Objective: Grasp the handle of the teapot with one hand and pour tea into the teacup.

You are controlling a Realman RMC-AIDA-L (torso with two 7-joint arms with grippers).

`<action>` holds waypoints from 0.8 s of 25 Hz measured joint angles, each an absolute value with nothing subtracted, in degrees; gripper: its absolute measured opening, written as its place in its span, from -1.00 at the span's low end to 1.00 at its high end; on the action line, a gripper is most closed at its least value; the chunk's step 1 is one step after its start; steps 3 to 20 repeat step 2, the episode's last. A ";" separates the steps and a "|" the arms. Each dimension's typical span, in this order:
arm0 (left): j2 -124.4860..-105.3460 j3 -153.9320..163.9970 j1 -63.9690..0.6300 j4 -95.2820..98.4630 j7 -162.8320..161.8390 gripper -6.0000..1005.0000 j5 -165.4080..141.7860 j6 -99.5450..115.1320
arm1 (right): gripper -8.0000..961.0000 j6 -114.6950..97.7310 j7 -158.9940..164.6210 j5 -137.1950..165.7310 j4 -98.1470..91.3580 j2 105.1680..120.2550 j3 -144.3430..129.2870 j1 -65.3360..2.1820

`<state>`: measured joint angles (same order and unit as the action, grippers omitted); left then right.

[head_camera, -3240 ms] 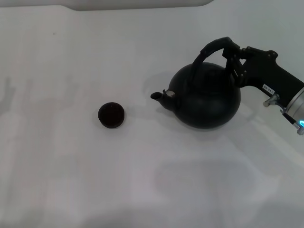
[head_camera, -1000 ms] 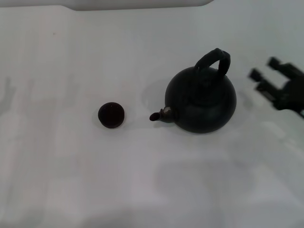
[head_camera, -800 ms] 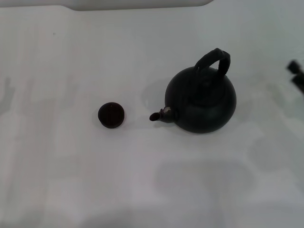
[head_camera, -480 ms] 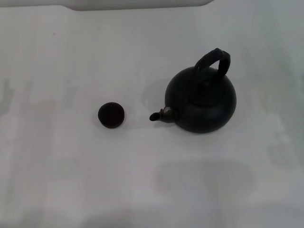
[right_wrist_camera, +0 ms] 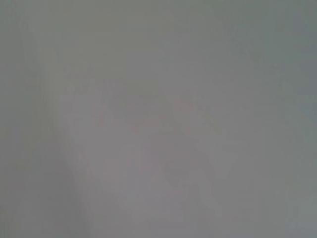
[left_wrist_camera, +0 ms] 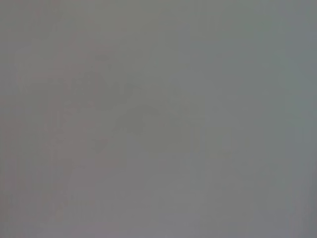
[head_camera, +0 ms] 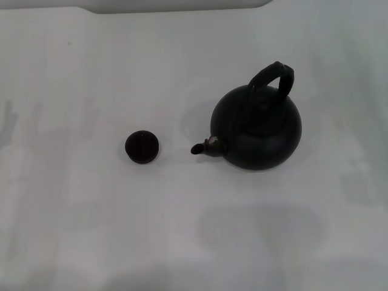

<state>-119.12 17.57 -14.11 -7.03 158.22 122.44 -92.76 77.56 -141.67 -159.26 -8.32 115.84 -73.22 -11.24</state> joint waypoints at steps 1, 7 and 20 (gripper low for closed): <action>-119.13 17.58 -14.12 -7.03 158.22 0.76 122.44 -92.79 | 0.33 77.56 -141.59 -159.27 -8.32 115.84 -73.12 -11.30; -119.13 17.57 -14.15 -7.03 158.21 0.76 122.44 -92.82 | 0.33 77.59 -141.53 -159.27 -8.34 115.84 -73.07 -11.37; -119.13 17.57 -14.15 -7.03 158.21 0.76 122.44 -92.82 | 0.33 77.59 -141.53 -159.27 -8.34 115.84 -73.07 -11.37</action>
